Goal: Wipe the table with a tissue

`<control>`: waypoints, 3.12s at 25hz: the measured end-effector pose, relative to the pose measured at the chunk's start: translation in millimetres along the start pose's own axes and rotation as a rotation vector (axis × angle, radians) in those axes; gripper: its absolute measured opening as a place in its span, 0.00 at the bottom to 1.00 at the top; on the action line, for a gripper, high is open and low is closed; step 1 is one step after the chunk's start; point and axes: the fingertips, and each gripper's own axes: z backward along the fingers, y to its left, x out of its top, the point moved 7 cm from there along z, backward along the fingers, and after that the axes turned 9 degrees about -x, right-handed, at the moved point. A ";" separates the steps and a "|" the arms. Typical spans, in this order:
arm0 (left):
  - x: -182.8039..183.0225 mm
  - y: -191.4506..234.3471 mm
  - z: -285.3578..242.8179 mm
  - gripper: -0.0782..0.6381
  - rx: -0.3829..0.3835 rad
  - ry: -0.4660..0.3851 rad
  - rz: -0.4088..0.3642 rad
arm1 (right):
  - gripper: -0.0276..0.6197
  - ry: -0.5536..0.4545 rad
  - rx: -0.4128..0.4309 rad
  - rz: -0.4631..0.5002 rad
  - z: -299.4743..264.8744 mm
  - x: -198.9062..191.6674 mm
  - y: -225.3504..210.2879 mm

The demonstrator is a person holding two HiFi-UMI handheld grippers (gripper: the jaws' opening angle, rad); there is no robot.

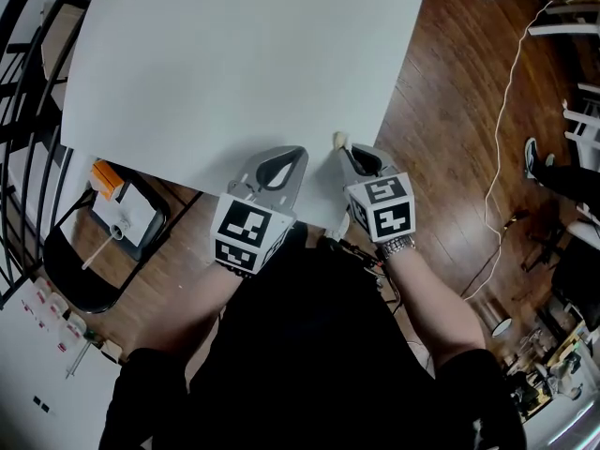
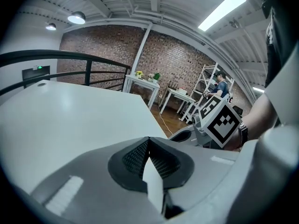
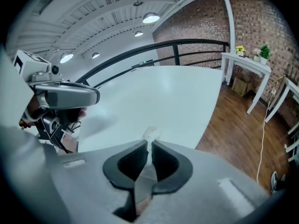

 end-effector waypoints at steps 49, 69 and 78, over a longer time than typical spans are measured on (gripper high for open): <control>21.0 25.9 7.1 0.12 0.011 -0.017 -0.010 | 0.06 -0.069 -0.050 -0.046 -28.0 59.0 -24.2; 32.0 6.1 26.4 0.12 -0.012 -0.104 -0.056 | 0.06 -0.133 -0.104 -0.053 28.0 52.3 -17.8; 40.2 -16.8 39.6 0.12 0.032 -0.140 -0.097 | 0.06 -0.220 -0.053 -0.035 63.5 54.4 -8.6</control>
